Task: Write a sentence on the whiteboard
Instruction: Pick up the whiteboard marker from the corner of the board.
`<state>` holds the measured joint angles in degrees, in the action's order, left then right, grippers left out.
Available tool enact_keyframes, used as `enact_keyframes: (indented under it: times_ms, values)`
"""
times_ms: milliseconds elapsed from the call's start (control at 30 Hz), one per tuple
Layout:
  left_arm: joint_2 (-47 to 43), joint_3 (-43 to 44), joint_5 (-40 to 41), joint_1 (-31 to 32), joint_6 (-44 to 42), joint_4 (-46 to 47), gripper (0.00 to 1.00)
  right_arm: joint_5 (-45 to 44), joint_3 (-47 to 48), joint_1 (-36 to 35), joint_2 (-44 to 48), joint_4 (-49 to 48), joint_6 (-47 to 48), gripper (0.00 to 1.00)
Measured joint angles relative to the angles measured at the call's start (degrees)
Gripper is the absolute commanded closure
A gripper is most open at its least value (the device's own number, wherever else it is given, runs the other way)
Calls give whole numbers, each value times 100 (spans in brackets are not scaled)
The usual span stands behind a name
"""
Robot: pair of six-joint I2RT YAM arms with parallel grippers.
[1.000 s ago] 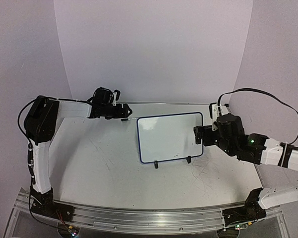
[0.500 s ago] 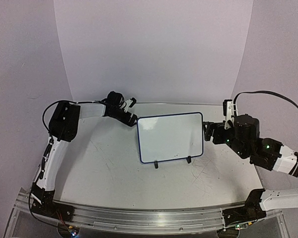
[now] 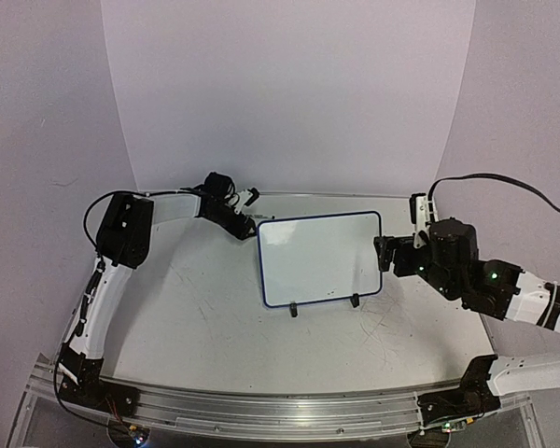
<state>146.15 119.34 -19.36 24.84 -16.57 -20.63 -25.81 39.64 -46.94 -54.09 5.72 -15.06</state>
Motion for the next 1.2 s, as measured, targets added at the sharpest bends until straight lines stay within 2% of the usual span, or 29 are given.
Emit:
enact_keyframes:
  times_ms: [200, 533, 733, 967, 1200]
  values:
    - [-122, 46, -102, -14, 19, -145, 20, 90, 65, 0, -329, 2, -24, 2]
    - [160, 1456, -347, -156, 3, -146, 1, 200, 228, 0, -449, -4, -218, 2]
    - [900, 2133, -643, -208, 6, -34, 1, 282, 314, 0, -545, 11, -340, 2]
    - [1517, 2351, -1035, -239, 10, 117, 1, 336, 432, 0, -604, 38, -460, 2]
    - [1433, 2070, -1174, -245, -50, 295, 15, 425, 525, 0, -717, 77, -499, 2]
